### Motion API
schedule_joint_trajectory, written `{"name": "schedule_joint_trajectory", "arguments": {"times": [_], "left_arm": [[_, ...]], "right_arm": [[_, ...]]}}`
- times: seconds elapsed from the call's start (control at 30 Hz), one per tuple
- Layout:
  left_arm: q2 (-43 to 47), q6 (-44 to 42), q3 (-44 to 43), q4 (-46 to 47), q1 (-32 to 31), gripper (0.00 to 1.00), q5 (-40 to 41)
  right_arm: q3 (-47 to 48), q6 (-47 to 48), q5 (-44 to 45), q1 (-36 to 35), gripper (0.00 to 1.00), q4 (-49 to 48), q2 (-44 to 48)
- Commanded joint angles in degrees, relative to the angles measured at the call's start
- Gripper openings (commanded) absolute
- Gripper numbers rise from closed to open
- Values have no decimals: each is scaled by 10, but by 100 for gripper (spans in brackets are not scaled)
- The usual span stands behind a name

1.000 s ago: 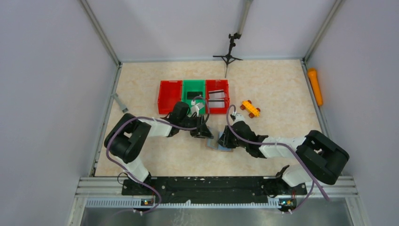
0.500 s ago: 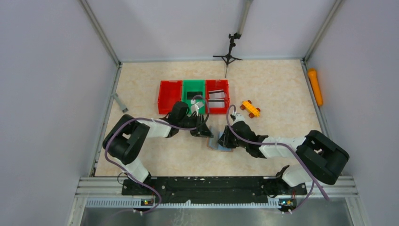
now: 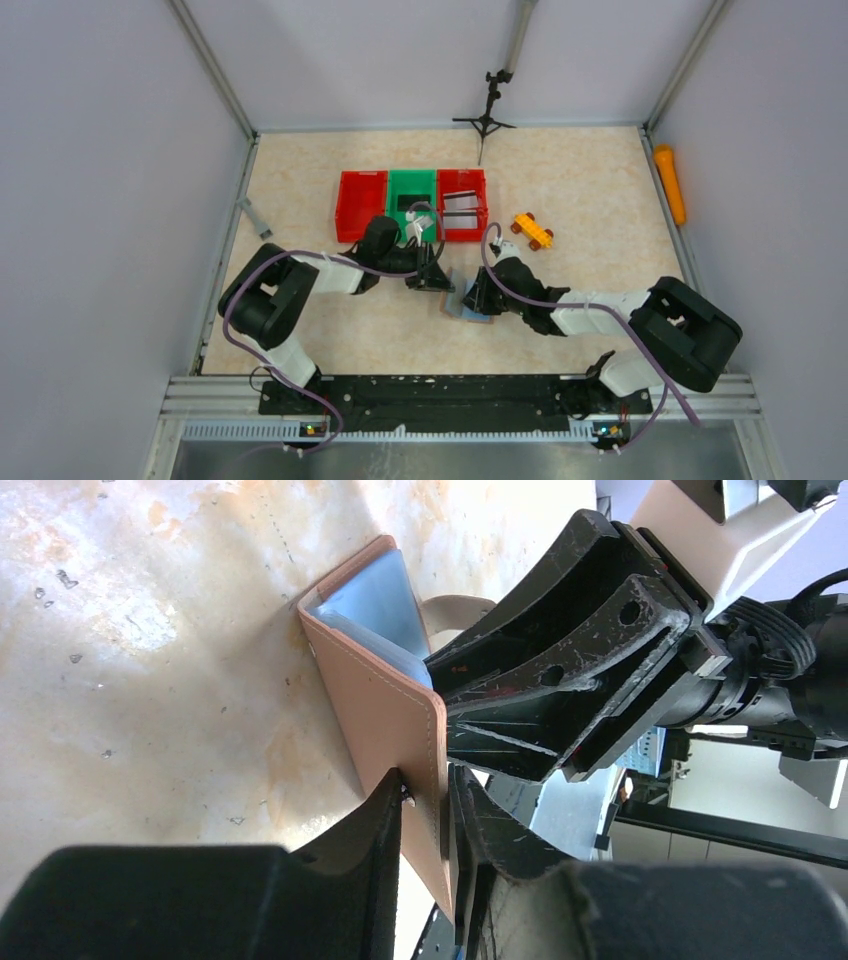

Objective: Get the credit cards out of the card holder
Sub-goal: Remove the credit card from the card holder.

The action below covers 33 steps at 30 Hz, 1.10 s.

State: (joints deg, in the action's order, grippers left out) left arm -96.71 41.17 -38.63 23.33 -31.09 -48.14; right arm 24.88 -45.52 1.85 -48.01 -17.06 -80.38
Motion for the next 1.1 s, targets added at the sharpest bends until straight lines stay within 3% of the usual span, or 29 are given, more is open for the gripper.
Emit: {"name": "schedule_joint_trajectory", "arguments": {"times": [0.0,0.67,0.93,1.07], "left_arm": [[9,20,5,60,3,25,-40],[-9,70,16,143,4,17,-80],[-27,117,26,215,4,0,-107],[-27,117,28,221,4,0,-106]], "right_arm": [[12,9,8,-6,24,15,-2],[9,9,1,-6,23,4,-2],[6,12,-10,-6,24,-12,-6],[5,13,-7,-6,24,-12,-6]]}}
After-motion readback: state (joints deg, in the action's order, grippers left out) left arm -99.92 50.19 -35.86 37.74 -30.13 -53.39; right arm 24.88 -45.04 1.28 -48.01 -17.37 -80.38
